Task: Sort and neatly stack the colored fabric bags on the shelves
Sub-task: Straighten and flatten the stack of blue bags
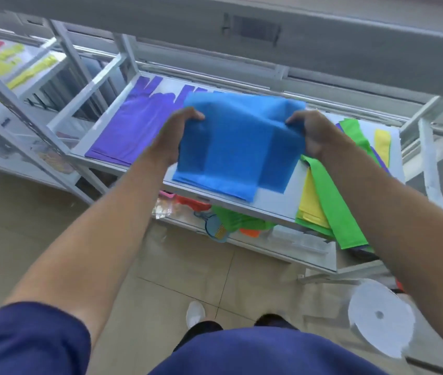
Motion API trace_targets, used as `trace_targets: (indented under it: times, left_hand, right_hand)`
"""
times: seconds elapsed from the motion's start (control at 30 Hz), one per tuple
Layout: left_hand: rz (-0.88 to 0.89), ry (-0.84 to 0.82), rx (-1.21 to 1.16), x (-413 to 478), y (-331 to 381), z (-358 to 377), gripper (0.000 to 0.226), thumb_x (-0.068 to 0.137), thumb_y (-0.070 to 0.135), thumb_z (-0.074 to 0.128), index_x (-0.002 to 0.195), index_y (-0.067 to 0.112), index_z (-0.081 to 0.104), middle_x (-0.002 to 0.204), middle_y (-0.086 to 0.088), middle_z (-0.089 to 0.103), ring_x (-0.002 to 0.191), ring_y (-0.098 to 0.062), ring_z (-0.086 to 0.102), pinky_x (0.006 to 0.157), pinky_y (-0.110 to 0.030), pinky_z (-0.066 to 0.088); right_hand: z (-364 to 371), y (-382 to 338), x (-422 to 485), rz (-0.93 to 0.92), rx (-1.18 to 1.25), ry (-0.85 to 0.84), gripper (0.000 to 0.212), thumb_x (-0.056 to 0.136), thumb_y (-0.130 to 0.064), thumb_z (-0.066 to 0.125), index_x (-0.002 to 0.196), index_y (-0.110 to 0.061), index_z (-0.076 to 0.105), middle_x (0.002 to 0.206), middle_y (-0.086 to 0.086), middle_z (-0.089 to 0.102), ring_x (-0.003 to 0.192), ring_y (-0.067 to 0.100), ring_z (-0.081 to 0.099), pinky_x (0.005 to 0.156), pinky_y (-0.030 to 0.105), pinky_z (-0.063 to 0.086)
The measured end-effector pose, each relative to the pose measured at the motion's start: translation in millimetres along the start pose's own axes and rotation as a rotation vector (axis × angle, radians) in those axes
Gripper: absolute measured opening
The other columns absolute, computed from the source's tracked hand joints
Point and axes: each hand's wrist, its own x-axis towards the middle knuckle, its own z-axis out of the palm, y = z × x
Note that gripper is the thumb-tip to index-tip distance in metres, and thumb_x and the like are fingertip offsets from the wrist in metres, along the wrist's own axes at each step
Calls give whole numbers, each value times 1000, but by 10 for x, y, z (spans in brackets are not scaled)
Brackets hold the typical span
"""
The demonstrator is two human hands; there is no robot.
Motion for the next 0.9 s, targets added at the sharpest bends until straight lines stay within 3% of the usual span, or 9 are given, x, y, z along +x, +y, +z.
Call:
trace_targets:
  times: [0.17,0.27,0.37,0.5,0.57,0.63,0.8,0.9]
  left_hand:
    - [116,-66,-56,520,354,-163,19,88,15,59,100,11,72,92,-10,70,80,-27,68,74,-34,55]
    - [32,-147,-58,782,67,-274,26,89,13,56,110,7,71,96,-11,72,81,-26,71,75,-33,58]
    - [-58,-177,-37,1061,-453,-390,34,91,10,53,123,7,66,98,-11,75,81,-25,74,73,-35,61]
    - [-144,-24,110,1368,-1205,-577,52,68,16,70,120,13,68,107,-14,75,98,-38,72,79,-46,59]
    - [-177,70,271,1436,-1452,-659,48,60,20,74,108,14,68,101,-12,75,95,-38,73,68,-42,59]
    - [-166,118,370,1470,-1561,-699,41,66,20,75,105,15,68,103,-11,78,87,-32,76,62,-39,59]
    - [-137,142,464,1471,-1520,-658,31,79,14,74,108,20,64,106,-5,75,88,-24,74,67,-34,58]
    - [-145,181,510,1429,-1503,-621,39,80,15,73,117,21,59,111,-4,72,95,-25,71,80,-42,61]
  right_hand:
    - [250,-355,333,-163,71,55,35,90,1,41,112,-2,68,98,11,76,83,26,75,75,33,61]
    - [133,-235,579,-171,15,50,45,87,3,44,126,-8,63,103,11,75,81,26,74,72,35,61]
    - [-37,146,935,-104,-103,77,47,85,5,46,125,-13,63,93,8,77,71,22,74,62,33,62]
    - [-322,787,1460,-11,-272,129,54,84,13,50,133,-9,60,112,14,72,80,26,71,65,37,62]
    - [-413,1076,1575,48,-338,164,50,87,13,51,126,-16,62,110,9,72,77,22,72,57,31,61]
    - [-463,1287,1630,55,-378,211,46,86,11,55,118,-20,64,109,7,75,80,22,73,60,30,60]
    - [-448,1422,1743,-94,-551,368,37,81,-3,60,113,-19,68,105,9,77,80,24,72,77,42,61]
    - [-381,1386,1673,-123,-654,371,35,86,-11,62,120,-19,64,107,3,74,95,26,73,85,42,59]
